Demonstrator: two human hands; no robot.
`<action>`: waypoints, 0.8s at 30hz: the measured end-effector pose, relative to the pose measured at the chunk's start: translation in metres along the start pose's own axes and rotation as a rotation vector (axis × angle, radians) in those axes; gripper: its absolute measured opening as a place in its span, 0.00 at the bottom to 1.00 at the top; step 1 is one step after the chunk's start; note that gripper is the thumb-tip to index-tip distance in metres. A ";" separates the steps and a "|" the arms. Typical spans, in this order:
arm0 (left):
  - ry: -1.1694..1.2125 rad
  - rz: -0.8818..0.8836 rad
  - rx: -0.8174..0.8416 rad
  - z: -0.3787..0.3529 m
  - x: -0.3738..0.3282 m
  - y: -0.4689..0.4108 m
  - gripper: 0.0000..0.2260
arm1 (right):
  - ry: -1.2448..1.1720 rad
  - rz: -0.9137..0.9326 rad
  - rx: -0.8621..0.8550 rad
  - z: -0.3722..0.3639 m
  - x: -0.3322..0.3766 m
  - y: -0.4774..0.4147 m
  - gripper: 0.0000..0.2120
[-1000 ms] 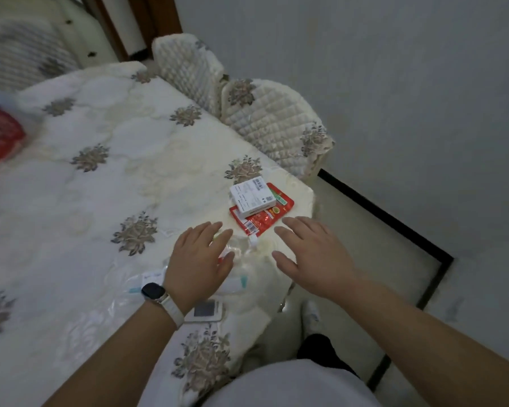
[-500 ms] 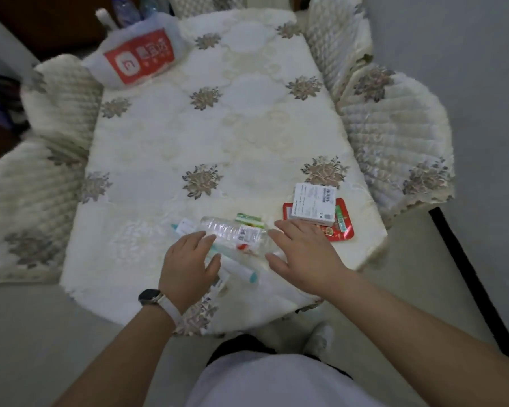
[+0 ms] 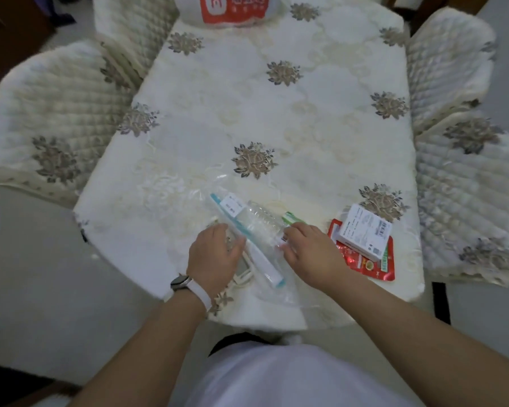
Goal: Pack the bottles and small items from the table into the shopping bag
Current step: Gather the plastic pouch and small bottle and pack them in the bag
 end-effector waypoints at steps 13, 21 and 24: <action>-0.248 0.137 -0.060 -0.014 0.007 -0.027 0.31 | 0.100 -0.153 0.178 -0.018 -0.005 -0.039 0.30; -0.337 0.227 0.013 -0.020 -0.026 -0.037 0.23 | -0.085 -0.167 0.157 -0.016 -0.041 -0.033 0.30; -0.307 0.193 0.079 -0.036 -0.040 -0.045 0.19 | -0.124 -0.191 0.110 -0.008 -0.065 -0.023 0.28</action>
Point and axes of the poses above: each hand's wrist, its own y-axis away from the middle knuckle, its own z-axis out of the back of the hand, x = y × z, the point moved 10 cm from there along -y, towards the middle knuckle, and after that the axes turned 10 degrees about x, right-handed, at the moved point
